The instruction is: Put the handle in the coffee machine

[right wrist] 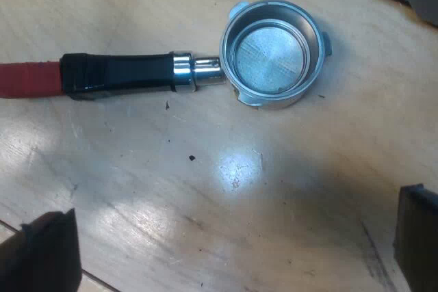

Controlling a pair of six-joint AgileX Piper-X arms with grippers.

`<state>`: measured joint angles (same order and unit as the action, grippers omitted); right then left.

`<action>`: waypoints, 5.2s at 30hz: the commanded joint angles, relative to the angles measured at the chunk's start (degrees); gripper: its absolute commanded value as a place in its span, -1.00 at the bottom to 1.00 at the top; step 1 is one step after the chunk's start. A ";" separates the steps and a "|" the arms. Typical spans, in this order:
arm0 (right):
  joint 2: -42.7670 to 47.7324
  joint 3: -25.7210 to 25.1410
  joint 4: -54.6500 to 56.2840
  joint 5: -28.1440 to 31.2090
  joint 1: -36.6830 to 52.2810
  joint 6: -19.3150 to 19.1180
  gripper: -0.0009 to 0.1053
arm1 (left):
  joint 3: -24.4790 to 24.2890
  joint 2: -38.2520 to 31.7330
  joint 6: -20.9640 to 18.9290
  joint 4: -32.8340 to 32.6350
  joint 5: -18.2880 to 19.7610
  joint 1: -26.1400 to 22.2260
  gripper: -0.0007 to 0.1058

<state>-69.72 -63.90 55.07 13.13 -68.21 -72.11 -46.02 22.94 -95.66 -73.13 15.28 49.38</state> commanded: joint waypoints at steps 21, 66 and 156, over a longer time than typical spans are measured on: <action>0.45 -0.23 -2.84 -0.14 0.03 -0.94 0.79 | 2.01 -0.13 4.41 11.44 -12.34 0.25 0.26; 0.45 -0.23 -2.52 -4.56 5.22 -4.88 0.79 | 15.89 0.08 7.33 21.87 0.16 -12.07 0.26; -26.40 -0.23 -18.88 -14.70 16.70 -19.74 0.69 | 15.89 0.08 7.59 21.65 2.99 -12.07 0.26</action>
<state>-96.15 -64.01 36.05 -1.41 -51.72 -90.74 -30.16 23.16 -87.93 -52.19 17.85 37.33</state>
